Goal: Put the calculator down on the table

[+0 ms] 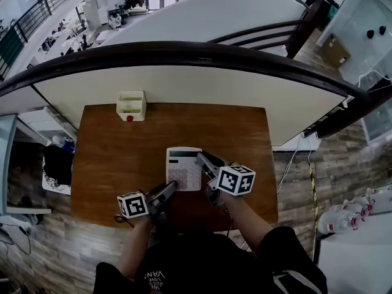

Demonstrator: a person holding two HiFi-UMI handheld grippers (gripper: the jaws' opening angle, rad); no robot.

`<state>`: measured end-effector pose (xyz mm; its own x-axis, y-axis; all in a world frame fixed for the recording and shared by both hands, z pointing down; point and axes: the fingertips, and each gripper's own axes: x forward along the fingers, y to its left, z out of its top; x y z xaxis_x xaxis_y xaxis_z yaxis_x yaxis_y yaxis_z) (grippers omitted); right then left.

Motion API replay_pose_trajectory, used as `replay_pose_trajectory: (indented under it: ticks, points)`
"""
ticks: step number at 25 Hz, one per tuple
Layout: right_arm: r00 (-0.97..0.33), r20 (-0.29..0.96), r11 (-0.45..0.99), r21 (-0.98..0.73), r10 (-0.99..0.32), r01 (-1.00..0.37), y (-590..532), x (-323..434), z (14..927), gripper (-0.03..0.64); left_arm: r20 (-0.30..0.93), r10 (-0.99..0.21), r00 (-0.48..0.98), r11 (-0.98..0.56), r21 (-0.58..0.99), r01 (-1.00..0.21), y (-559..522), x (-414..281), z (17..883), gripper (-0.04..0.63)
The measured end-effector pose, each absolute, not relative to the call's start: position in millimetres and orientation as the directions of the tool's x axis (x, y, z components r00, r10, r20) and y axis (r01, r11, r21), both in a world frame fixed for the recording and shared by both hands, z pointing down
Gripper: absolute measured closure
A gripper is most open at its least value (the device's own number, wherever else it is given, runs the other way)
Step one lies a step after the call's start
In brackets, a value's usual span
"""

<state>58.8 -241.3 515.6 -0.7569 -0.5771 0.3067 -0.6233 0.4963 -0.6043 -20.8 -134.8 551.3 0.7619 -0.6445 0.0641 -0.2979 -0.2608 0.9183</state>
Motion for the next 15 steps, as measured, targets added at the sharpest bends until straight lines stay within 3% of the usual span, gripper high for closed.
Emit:
replay_pose_trajectory:
  ticks: [15]
  points:
    - [-0.724, 0.362, 0.489, -0.554, -0.588, -0.674, -331, 19, 541, 0.557, 0.181, -0.64, 0.747, -0.215, 0.891, -0.4, -232, -62, 590, 0.494]
